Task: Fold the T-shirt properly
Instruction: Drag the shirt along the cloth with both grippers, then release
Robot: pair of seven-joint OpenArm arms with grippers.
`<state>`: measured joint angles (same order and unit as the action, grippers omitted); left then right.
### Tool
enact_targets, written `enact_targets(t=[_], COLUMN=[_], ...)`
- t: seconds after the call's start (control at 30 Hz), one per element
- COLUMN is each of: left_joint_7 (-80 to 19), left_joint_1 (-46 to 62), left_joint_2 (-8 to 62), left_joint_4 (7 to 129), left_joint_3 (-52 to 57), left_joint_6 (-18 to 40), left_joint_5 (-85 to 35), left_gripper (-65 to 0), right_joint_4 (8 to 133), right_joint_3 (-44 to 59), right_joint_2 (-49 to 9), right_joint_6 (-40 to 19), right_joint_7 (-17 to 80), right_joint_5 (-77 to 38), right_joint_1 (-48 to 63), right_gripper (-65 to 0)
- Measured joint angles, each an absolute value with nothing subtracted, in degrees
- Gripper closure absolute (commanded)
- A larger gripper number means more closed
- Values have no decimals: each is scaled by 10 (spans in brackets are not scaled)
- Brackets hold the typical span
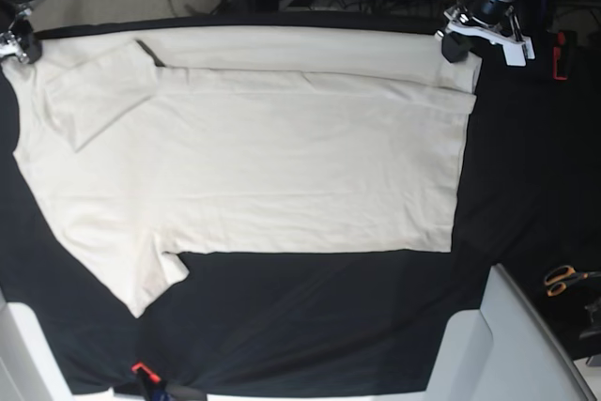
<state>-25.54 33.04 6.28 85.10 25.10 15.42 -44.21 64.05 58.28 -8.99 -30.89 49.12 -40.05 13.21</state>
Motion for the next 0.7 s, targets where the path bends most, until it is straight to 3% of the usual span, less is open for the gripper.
enact_targets(t=[0.3,0.4,0.57,0.7], left_joint_7=[-256,-256,-254,-253], left_joint_1=[330,331,347,354], left_joint_2=[64,63,62,57], left_joint_4=[851,851,851,834], left_joint_3=[251,251,254,271], left_joint_6=[154,154,152,154], left_joint_5=[-442,-442,-440,-442], left_gripper=[0,0,-273,-319], right_joint_4=[640,640,640,642], right_joint_3=[583,583,585,585], right_joint_2=[-90,-90,-90,-88], right_joint_6=[-309,-309,-310,-311], right_joint_7=[491,491,503,496], right_joint_5=[-401,-401,-405,-412], right_joint_1=[132,132,132,142], right_gripper=[-9,-75,-287,-315])
